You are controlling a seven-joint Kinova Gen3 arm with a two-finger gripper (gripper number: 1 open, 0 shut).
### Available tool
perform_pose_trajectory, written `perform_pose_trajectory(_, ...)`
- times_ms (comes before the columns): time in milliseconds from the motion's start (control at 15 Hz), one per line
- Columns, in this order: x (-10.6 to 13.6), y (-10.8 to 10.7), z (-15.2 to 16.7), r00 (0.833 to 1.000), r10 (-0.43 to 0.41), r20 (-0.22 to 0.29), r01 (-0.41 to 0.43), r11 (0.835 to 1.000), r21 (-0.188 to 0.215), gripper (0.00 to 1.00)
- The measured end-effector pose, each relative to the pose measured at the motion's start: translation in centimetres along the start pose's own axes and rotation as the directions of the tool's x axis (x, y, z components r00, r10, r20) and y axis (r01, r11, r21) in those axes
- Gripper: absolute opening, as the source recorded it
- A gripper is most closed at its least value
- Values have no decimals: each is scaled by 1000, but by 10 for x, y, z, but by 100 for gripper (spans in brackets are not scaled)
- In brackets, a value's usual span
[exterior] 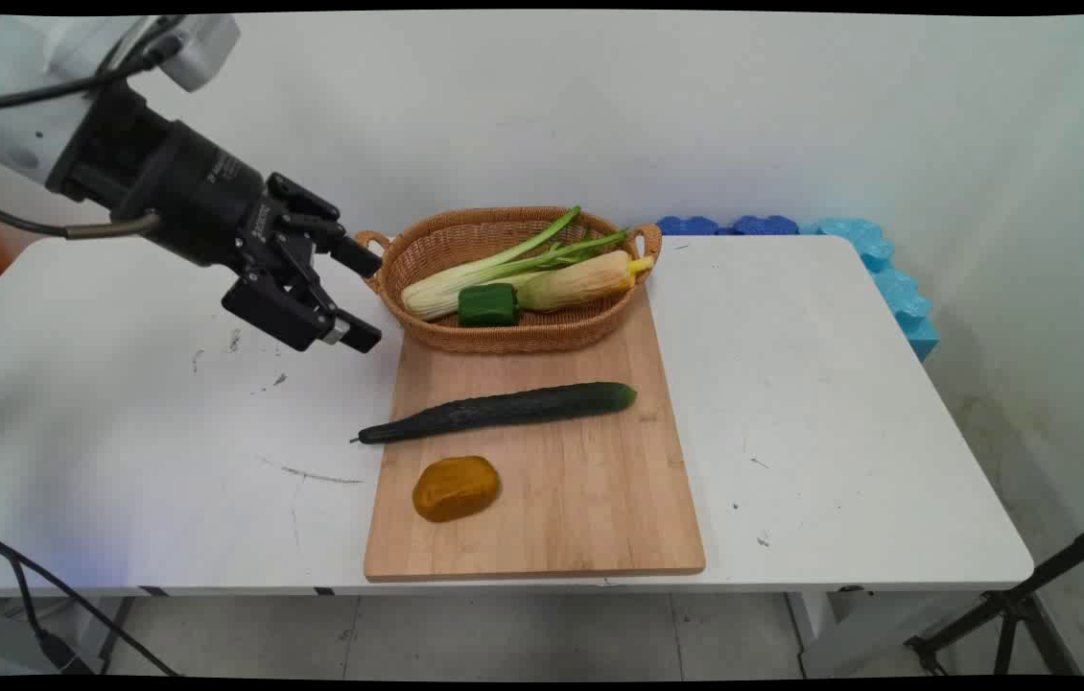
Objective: Pick up the potato from the cutting board
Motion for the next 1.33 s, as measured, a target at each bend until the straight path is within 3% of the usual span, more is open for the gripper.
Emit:
perform_pose_trajectory(400,-17,-7,39,991,-101,86,99,995,32,100)
perform_pose_trajectory(867,-33,-5,115,954,-241,178,238,970,41,100)
perform_pose_trajectory(1333,-42,1,164,929,-293,227,293,955,35,100)
